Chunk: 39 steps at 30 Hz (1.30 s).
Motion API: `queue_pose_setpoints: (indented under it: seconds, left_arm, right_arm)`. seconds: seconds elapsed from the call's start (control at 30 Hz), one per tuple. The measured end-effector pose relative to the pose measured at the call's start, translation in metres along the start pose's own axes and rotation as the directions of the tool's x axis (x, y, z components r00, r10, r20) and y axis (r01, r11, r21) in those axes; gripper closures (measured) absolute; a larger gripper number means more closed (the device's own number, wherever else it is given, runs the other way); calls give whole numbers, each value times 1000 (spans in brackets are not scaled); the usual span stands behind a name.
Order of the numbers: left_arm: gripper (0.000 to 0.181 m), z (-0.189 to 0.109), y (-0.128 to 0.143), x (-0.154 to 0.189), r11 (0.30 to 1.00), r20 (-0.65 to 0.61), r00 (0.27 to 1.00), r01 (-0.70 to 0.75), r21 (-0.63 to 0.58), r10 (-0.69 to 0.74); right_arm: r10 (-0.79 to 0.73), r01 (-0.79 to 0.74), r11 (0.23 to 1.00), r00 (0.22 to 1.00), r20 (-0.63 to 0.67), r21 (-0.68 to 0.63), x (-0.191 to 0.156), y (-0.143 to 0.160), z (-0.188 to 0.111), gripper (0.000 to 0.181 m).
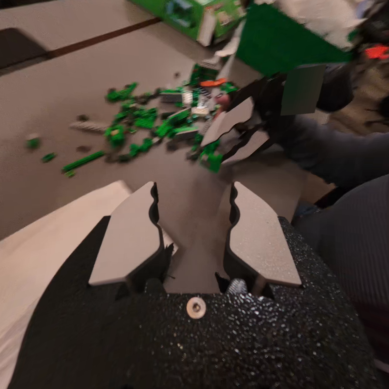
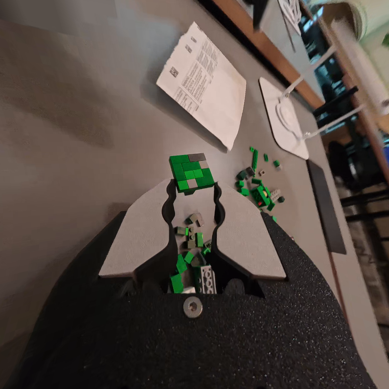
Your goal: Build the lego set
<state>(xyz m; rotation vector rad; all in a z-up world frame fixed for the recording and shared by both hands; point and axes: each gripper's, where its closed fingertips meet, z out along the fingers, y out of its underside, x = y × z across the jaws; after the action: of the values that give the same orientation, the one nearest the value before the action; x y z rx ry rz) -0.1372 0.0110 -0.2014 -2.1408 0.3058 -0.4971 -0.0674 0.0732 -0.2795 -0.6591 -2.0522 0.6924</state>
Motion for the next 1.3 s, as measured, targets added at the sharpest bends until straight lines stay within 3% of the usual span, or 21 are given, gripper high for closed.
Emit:
queue_pose_setpoints:
  seconds: [0.1,0.17,0.27,0.37,0.43,0.53,0.6,0.67,0.83,1.0,1.3]
  left_arm:
    - [108,65,21,16,996,-92,994,44,-84,-51]
    - [108,90,38,18,984,-165,976,124,-128,-145]
    - [124,103,35,32,952,-371,877,293,-88,-304]
    - [133,103,41,43,941,-461,821,316,-123,-336]
    - [137,103,50,45,950,-440,842,262,-170,-311]
    - [166,99,49,51,966,-481,838,212,-150,-258]
    - [169,101,48,50,969,-489,837,205,-135,-245]
    - [175,107,48,37,966,-420,870,234,-109,-258]
    - [174,109,28,19,912,-402,839,410,23,-367]
    - [175,113,21,18,917,-372,864,392,73,-339]
    - [174,118,24,17,926,-326,883,374,54,-337]
  right_arm:
    - [-49,49,999,999,1,24,-11,-4,0,147]
    - [-79,79,996,997,1,36,-15,-6,0,147]
    - [-129,129,991,992,-8,23,-16,-9,0,146]
    - [-171,171,985,985,-10,23,-19,-14,1,146]
    - [-202,202,979,979,-18,10,-19,-16,0,146]
    - [-213,213,977,977,-24,-4,-19,-15,0,146]
    - [-204,203,979,978,-33,-22,-17,-12,1,146]
    - [-134,133,991,990,-44,-28,-12,-11,1,143]
    - [179,-188,980,976,-124,-67,8,-8,13,125]
    - [213,-251,958,947,-240,-137,16,-5,21,128]
    - [78,-170,958,928,-365,-230,21,2,24,133]
